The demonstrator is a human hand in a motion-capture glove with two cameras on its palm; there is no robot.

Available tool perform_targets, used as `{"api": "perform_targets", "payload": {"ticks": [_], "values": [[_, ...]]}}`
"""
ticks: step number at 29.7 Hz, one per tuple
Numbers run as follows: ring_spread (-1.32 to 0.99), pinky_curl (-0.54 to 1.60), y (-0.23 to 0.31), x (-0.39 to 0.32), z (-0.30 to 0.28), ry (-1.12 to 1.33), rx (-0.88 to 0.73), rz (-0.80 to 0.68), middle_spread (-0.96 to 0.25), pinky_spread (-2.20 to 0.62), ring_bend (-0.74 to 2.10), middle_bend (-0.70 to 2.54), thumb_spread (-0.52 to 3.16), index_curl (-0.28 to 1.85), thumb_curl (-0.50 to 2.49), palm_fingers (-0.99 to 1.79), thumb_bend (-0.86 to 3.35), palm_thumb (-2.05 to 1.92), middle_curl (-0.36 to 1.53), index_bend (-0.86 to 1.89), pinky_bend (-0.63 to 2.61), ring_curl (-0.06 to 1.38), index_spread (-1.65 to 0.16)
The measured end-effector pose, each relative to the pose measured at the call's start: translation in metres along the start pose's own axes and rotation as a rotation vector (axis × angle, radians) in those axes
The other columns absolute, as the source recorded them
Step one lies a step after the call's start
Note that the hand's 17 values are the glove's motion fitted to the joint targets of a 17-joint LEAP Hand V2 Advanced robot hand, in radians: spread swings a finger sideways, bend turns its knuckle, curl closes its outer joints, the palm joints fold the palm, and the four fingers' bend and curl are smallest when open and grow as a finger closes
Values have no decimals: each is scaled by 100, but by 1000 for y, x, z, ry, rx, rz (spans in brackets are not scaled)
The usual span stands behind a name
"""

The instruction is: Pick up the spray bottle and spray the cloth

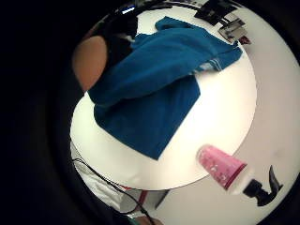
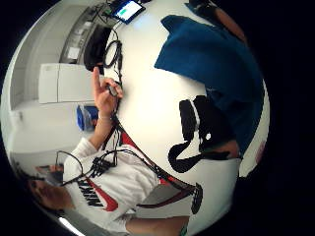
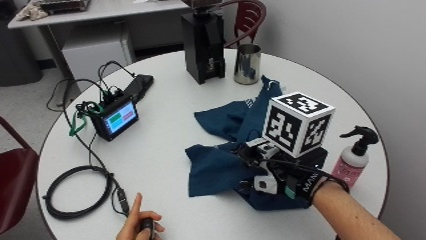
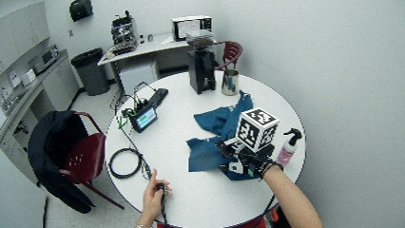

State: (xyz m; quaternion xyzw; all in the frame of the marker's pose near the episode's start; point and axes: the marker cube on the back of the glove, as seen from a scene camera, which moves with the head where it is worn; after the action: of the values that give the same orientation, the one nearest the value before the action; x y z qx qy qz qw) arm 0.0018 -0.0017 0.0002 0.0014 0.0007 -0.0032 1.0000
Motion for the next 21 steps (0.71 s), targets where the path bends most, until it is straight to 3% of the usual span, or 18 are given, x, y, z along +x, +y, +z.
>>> {"api": "perform_targets", "payload": {"ticks": [9, 21], "values": [[5, 19, 2, 7, 3, -15, -5, 13, -1, 18, 26, 32, 84, 17, 17, 54, 39, 61, 18, 18, 39, 15, -31], [6, 24, -11, -7, 9, -10, -27, -18, -2, 22, 21, 28, 110, 25, 24, 55, 35, 64, 25, 18, 34, 19, -35]]}}
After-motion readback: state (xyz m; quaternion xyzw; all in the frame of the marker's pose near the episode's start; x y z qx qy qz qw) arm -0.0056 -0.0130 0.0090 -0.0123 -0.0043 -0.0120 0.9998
